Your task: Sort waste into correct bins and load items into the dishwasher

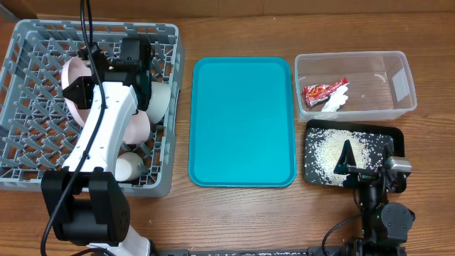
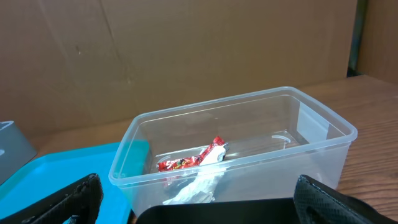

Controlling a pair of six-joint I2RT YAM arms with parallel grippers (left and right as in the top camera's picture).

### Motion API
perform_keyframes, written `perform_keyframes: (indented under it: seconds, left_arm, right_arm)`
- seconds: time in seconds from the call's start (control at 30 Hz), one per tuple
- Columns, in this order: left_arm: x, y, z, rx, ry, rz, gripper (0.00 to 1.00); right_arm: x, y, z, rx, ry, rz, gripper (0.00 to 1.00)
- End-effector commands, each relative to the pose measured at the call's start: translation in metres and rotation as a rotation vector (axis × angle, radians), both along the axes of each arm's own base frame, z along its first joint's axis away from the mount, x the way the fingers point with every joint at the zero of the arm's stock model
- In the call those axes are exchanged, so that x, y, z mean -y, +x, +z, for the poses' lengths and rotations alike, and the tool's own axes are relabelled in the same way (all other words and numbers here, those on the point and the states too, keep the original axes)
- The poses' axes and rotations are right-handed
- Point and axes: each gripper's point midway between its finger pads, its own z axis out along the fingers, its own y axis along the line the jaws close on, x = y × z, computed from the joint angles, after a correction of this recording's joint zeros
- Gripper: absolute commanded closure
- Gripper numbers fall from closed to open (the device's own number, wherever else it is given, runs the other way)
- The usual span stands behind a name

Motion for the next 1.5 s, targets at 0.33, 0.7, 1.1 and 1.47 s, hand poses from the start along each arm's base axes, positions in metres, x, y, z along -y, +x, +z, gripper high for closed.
perform_keyframes:
  seconds: [0.33, 0.7, 1.1, 1.47]
  left_arm:
    - [0.015, 0.013, 0.000, -0.162, -0.009, -0.121, 0.73]
    - [0.148, 0.013, 0.051, 0.031, -0.193, -0.537, 0.36]
    - [0.298, -0.040, 0.004, -0.019, -0.825, -0.842, 0.22]
    - [0.321, -0.095, 0.118, 0.098, -1.124, -1.114, 0.00]
  right_arm:
    - [0.001, 0.000, -0.001, 0.007, -0.001, -0.005, 0.00]
    - [0.001, 0.000, -0.001, 0.007, -0.001, -0.005, 0.00]
    - [0.001, 0.000, -0.001, 0.007, -0.001, -0.005, 0.00]
    - [0.001, 0.000, -0.001, 0.007, -0.001, -0.005, 0.00]
